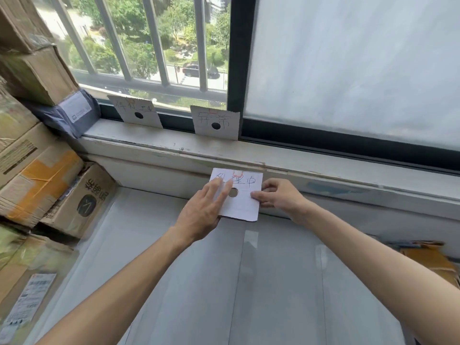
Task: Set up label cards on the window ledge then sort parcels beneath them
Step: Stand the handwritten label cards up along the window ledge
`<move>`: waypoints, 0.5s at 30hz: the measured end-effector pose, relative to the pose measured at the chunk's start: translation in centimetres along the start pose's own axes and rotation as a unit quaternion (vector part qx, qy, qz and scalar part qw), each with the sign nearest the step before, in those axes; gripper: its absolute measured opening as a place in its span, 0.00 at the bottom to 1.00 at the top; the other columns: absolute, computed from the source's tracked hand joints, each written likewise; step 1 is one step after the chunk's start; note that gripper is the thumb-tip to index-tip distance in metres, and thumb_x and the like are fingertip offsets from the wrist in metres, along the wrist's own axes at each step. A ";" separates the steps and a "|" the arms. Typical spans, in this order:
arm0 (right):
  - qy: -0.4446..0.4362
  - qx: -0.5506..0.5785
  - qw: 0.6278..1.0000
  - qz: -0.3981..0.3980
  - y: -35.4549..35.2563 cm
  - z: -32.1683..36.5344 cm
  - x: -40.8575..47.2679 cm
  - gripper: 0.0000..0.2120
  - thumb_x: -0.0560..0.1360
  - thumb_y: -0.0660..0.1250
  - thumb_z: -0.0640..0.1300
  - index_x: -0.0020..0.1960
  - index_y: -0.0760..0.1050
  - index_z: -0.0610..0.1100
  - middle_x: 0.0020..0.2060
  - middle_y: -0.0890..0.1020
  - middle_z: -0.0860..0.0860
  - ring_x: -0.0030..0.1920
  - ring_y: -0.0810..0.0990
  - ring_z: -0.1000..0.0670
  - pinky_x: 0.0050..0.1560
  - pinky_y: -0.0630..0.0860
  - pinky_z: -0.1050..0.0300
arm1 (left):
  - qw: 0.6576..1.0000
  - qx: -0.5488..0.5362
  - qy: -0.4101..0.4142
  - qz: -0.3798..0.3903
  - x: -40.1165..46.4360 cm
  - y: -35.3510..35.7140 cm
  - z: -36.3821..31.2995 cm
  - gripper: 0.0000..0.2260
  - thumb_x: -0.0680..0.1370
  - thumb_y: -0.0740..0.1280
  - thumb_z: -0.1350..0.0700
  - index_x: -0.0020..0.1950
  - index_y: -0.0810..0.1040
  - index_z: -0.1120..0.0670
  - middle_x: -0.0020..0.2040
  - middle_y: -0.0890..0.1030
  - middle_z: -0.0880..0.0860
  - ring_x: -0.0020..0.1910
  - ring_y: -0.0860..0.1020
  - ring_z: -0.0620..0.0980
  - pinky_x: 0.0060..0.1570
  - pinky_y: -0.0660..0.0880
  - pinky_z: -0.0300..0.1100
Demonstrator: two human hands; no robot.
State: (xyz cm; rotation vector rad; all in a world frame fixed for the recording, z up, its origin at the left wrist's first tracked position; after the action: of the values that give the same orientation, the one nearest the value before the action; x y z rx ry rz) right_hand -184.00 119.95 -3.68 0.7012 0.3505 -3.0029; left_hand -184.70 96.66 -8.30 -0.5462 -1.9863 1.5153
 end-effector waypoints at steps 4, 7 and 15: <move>-0.017 0.020 0.999 -0.025 -4.9 -0.8 -1.9 0.06 0.75 0.74 0.38 0.47 0.78 0.37 0.47 0.86 0.41 0.45 0.86 0.48 0.46 0.84 0.57 | 1.000 -0.014 -0.001 -0.003 2.2 0.0 -4.2 0.41 0.70 0.69 0.65 0.78 0.53 0.59 0.73 0.62 0.63 0.73 0.63 0.62 0.72 0.63 0.49; -0.011 0.014 0.999 -0.040 -8.4 -1.7 -3.5 0.07 0.77 0.72 0.39 0.51 0.78 0.37 0.44 0.86 0.44 0.46 0.87 0.47 0.47 0.84 0.55 | 1.000 -0.005 0.004 0.007 3.8 0.3 -7.0 0.40 0.71 0.67 0.66 0.79 0.51 0.60 0.75 0.59 0.64 0.75 0.60 0.62 0.75 0.58 0.47; -0.020 -0.024 0.996 -0.078 -18.8 -3.4 -7.5 0.07 0.77 0.72 0.42 0.52 0.76 0.42 0.48 0.86 0.48 0.41 0.86 0.53 0.41 0.80 0.60 | 0.999 0.011 0.036 0.015 7.1 1.0 -13.8 0.32 0.76 0.60 0.61 0.79 0.53 0.64 0.74 0.60 0.62 0.74 0.61 0.61 0.74 0.60 0.48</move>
State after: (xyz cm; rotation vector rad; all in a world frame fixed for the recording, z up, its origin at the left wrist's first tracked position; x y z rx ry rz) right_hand -177.49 138.89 0.61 0.6386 0.4973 -3.1356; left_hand -180.91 111.47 -5.23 -0.6152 -1.9119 1.5126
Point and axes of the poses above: each hand's wrist, its own x-axis towards the middle knuckle, its own y-axis out of the palm, z = x × y, the point moved 1 cm from there along x, towards the middle knuckle
